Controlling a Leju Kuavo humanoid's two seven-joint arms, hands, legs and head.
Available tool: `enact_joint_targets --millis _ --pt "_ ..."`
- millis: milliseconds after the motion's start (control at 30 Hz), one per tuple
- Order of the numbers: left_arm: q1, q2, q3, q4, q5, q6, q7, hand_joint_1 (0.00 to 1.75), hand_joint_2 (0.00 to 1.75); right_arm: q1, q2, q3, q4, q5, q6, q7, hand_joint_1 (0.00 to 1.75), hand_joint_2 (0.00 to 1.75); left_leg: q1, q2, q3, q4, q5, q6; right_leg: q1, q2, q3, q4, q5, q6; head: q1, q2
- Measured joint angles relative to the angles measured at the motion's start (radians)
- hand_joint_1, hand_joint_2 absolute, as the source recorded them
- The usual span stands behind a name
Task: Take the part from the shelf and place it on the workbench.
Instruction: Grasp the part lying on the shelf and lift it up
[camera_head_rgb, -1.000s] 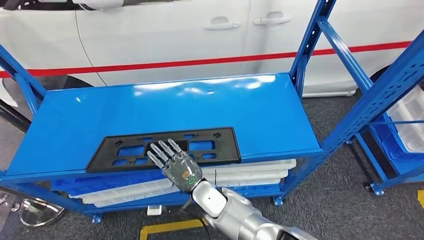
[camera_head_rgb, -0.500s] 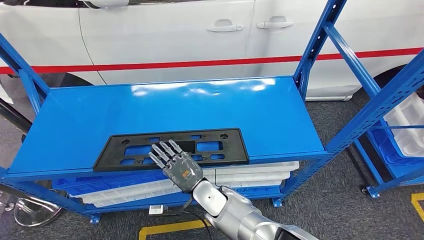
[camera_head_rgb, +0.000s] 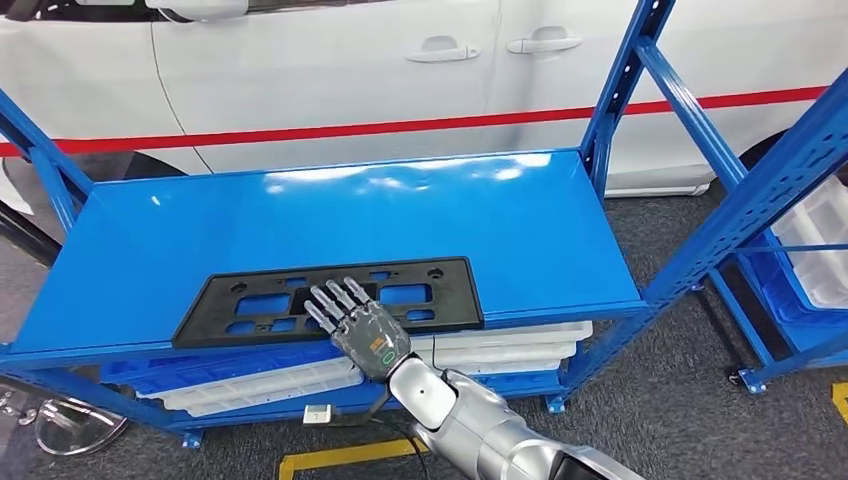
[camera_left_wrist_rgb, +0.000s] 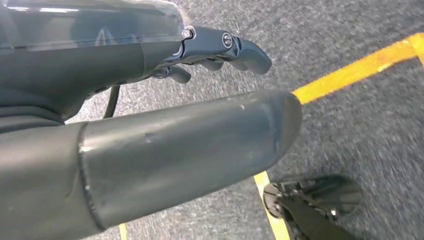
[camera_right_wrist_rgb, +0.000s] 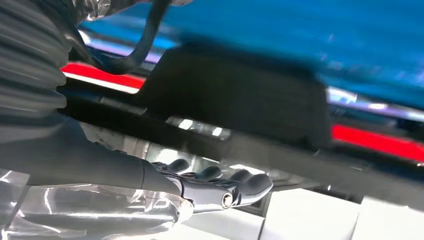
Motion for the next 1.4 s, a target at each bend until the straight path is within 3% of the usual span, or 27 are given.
enact_joint_targets --millis 67,133,167,267,333,467,533,600,633,667,700,767,833,933,1000,1100,1133,1167,1200,1300,1333,1400 --pt "0.0 0.0 0.0 0.0 0.001 0.0 0.002 0.0 0.0 0.0 0.003 -0.004 0.002 -0.001 0.0 -0.006 0.0 1.75 0.002 0.0 -0.059 0.129 -0.061 -0.007 0.001 -0.002 0.0 0.0 0.0 -0.004 0.0 0.0" --pt "0.002 0.0 0.0 0.0 0.005 0.0 0.004 0.0 0.0 0.011 0.003 -0.017 -0.009 -0.004 0.0 -0.026 0.0 1.75 0.004 0.0 -0.098 0.206 -0.076 -0.011 0.002 -0.002 0.0 0.002 -0.002 -0.005 0.0 0.0" --pt "0.003 0.0 0.0 0.0 0.007 0.001 0.005 0.0 0.0 0.02 0.003 -0.03 -0.028 -0.01 0.0 -0.043 0.0 1.75 0.004 0.0 -0.093 0.191 -0.057 -0.012 0.002 -0.001 -0.001 0.004 -0.003 -0.005 0.0 0.0" --pt "0.002 0.001 0.0 0.0 0.013 0.004 0.005 0.0 0.0 0.041 0.003 -0.08 -0.106 -0.03 0.0 -0.089 0.0 1.75 0.004 0.001 -0.008 0.011 0.031 -0.01 0.001 0.002 -0.002 0.017 -0.011 0.004 0.0 0.0" --pt "0.0 0.001 0.0 0.0 0.016 0.006 0.003 0.0 0.0 0.045 0.004 -0.108 -0.139 -0.032 0.0 -0.104 0.0 1.75 0.0 -0.001 0.022 -0.052 0.045 -0.001 0.004 0.002 -0.005 0.023 -0.014 0.014 0.0 0.0" --pt "0.003 -0.001 -0.001 0.0 0.018 0.006 0.003 0.0 0.0 0.061 0.003 -0.152 -0.185 -0.02 0.0 -0.117 0.0 1.75 0.002 -0.002 0.022 -0.059 0.051 0.025 0.005 0.002 -0.011 0.039 -0.027 0.032 0.0 0.0" --pt "0.001 -0.002 -0.001 0.0 0.018 0.006 0.003 0.0 0.0 0.065 0.003 -0.17 -0.199 -0.015 0.0 -0.121 0.0 1.75 0.003 0.0 0.021 -0.063 0.055 0.038 0.001 0.001 -0.05 0.125 -0.082 0.04 0.0 0.0" --pt "0.001 -0.001 -0.001 0.0 0.019 0.008 0.003 0.0 0.0 0.073 0.003 -0.184 -0.206 -0.013 0.0 -0.123 0.0 1.75 0.002 0.001 0.018 -0.062 0.056 0.043 -0.001 0.001 -0.112 0.258 -0.142 0.044 0.0 0.0" --pt "0.002 -0.001 -0.001 0.0 0.019 0.009 0.003 0.0 0.0 0.078 0.002 -0.19 -0.207 -0.012 0.0 -0.124 0.0 1.75 0.001 0.001 0.017 -0.062 0.056 0.043 -0.001 0.001 -0.131 0.298 -0.151 0.045 0.0 0.0" --pt "0.003 -0.001 -0.001 0.0 0.019 0.009 0.003 0.0 0.0 0.083 0.002 -0.195 -0.208 -0.01 0.0 -0.124 0.0 1.75 0.001 0.001 0.017 -0.061 0.055 0.043 -0.002 0.001 -0.133 0.301 -0.14 0.044 0.0 0.0" --pt "0.002 -0.001 -0.001 0.0 0.019 0.009 0.003 0.0 0.0 0.086 0.002 -0.199 -0.211 -0.008 0.0 -0.125 0.0 1.75 0.001 0.0 0.018 -0.06 0.055 0.042 -0.001 0.001 -0.116 0.265 -0.112 0.041 0.0 0.0" --pt "0.002 -0.004 -0.001 0.0 0.02 0.009 0.003 0.0 0.0 0.089 0.002 -0.209 -0.22 -0.005 0.0 -0.128 0.0 1.75 -0.001 -0.002 0.02 -0.058 0.053 0.039 0.003 0.001 -0.048 0.13 -0.046 0.028 0.0 0.0" --pt "0.001 -0.007 -0.001 0.0 0.02 0.009 0.002 0.0 0.0 0.089 0.003 -0.216 -0.229 -0.003 0.0 -0.132 0.0 1.75 -0.004 -0.002 0.019 -0.057 0.052 0.032 0.008 0.001 -0.006 0.038 -0.019 0.019 0.0 0.0" --pt "0.0 -0.007 -0.001 0.0 0.022 0.01 0.002 0.0 0.0 0.092 0.006 -0.224 -0.234 -0.002 0.0 -0.139 0.0 1.75 -0.004 -0.001 0.018 -0.059 0.05 0.015 0.008 0.0 0.0 0.017 -0.016 0.013 0.0 0.0" --pt "0.0 -0.007 -0.001 0.0 0.023 0.011 0.001 0.0 0.0 0.094 0.011 -0.228 -0.238 -0.001 0.0 -0.141 0.0 1.75 -0.002 -0.001 0.006 -0.027 0.025 0.006 0.001 -0.002 0.006 0.005 -0.01 0.004 0.0 0.0" --pt "0.001 -0.007 -0.001 0.0 0.024 0.013 0.0 0.0 0.0 0.098 0.017 -0.23 -0.239 -0.001 0.0 -0.141 0.0 1.75 0.002 0.0 -0.074 0.149 -0.065 -0.008 0.0 -0.005 0.008 0.001 -0.008 -0.004 0.0 0.0" --pt "0.002 -0.007 -0.001 0.0 0.024 0.014 0.0 0.0 0.0 0.102 0.018 -0.23 -0.239 -0.001 0.0 -0.141 0.0 1.75 0.004 0.0 -0.098 0.199 -0.08 -0.012 0.0 -0.005 0.008 0.002 -0.009 -0.005 0.0 0.0" --pt "0.003 -0.007 -0.001 0.0 0.025 0.014 -0.001 0.0 0.0 0.105 0.018 -0.23 -0.239 -0.001 0.0 -0.142 0.0 1.75 0.005 0.0 -0.106 0.214 -0.075 -0.015 0.0 -0.005 0.007 0.003 -0.009 -0.004 0.0 0.0" --pt "0.003 -0.007 -0.001 0.0 0.025 0.014 -0.001 0.0 0.0 0.107 0.018 -0.23 -0.239 -0.001 0.0 -0.142 0.0 1.75 0.006 0.0 -0.095 0.191 -0.051 -0.017 -0.001 -0.004 0.007 0.005 -0.011 -0.003 0.0 0.0" --pt "0.001 -0.005 -0.001 0.0 0.027 0.016 -0.003 0.0 0.0 0.108 0.019 -0.23 -0.24 0.0 0.0 -0.141 0.0 1.75 0.009 0.0 -0.004 0.003 0.035 -0.015 -0.001 -0.002 0.006 0.019 -0.02 0.009 0.0 0.0" --pt "0.0 -0.005 -0.001 0.0 0.027 0.016 -0.003 0.0 0.0 0.107 0.019 -0.23 -0.24 0.0 0.0 -0.141 0.0 1.75 0.007 -0.001 0.014 -0.035 0.044 -0.01 0.001 -0.002 0.004 0.023 -0.023 0.014 0.0 0.0" --pt "0.001 -0.006 -0.002 0.0 0.027 0.016 -0.004 0.0 0.0 0.107 0.02 -0.23 -0.24 0.0 0.0 -0.14 0.0 1.75 0.002 -0.003 0.019 -0.05 0.043 0.003 0.005 -0.001 0.001 0.025 -0.022 0.023 0.0 0.0"
